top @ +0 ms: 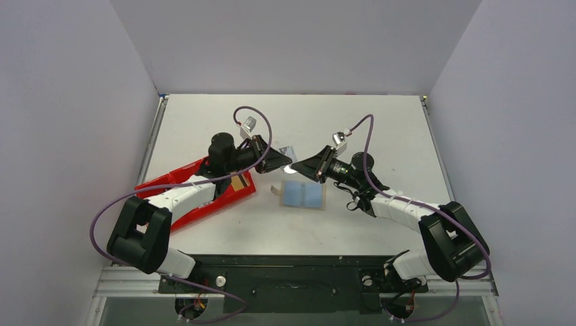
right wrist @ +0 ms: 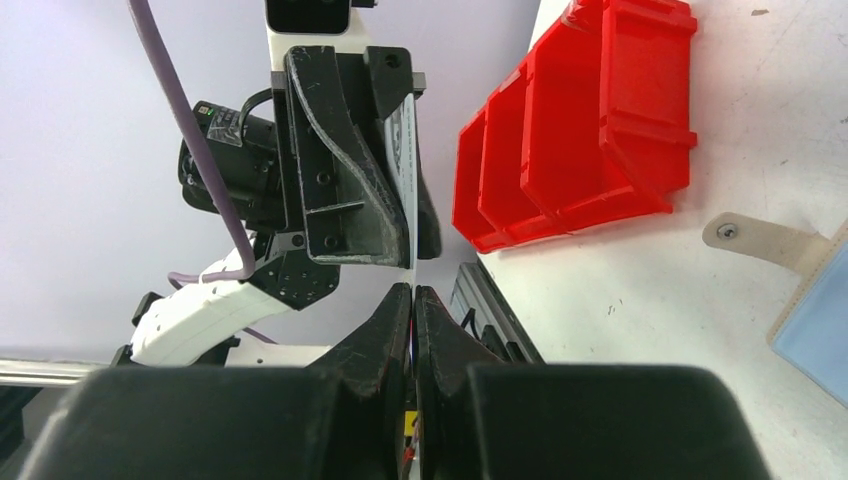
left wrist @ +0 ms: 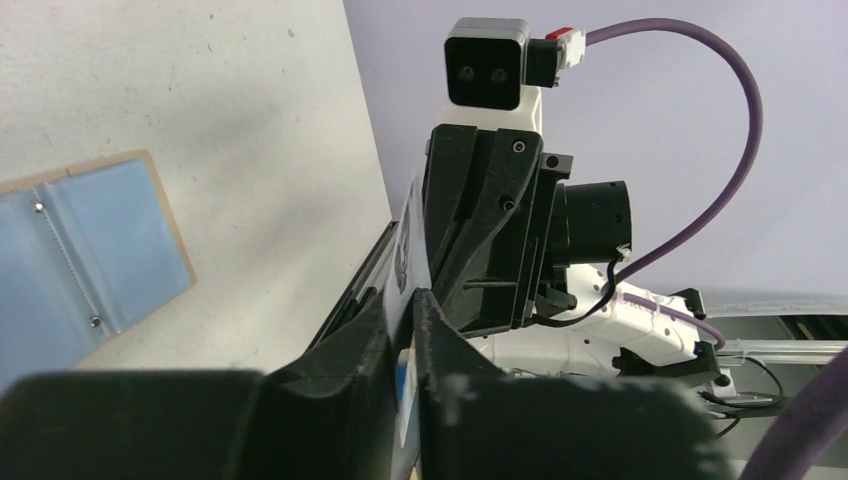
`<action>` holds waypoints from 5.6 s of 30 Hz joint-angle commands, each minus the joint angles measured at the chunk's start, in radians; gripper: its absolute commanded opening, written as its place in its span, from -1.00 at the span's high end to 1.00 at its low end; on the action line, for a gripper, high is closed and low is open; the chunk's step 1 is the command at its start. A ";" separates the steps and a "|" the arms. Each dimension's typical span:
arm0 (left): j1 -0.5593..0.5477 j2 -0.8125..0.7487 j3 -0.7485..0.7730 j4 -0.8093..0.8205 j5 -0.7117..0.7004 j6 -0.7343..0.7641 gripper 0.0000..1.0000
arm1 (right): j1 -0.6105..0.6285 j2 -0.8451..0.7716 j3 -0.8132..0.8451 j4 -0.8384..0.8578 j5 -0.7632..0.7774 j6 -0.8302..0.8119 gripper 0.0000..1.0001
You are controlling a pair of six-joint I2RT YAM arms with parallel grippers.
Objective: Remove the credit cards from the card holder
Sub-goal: Place the credit card in the storage box, then close the card holder at the center of the board.
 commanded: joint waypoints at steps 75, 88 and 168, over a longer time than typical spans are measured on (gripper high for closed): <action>0.299 0.042 0.282 -1.389 -1.170 0.579 0.51 | 0.017 -0.167 0.173 -0.832 0.405 -0.608 -0.43; 0.300 -0.043 0.340 -1.385 -1.071 0.618 0.15 | 0.016 -0.167 0.181 -0.850 0.417 -0.612 -0.43; -0.291 0.505 0.494 -1.014 -0.770 0.618 1.00 | -0.068 0.143 -0.048 -0.459 0.310 -0.382 -0.41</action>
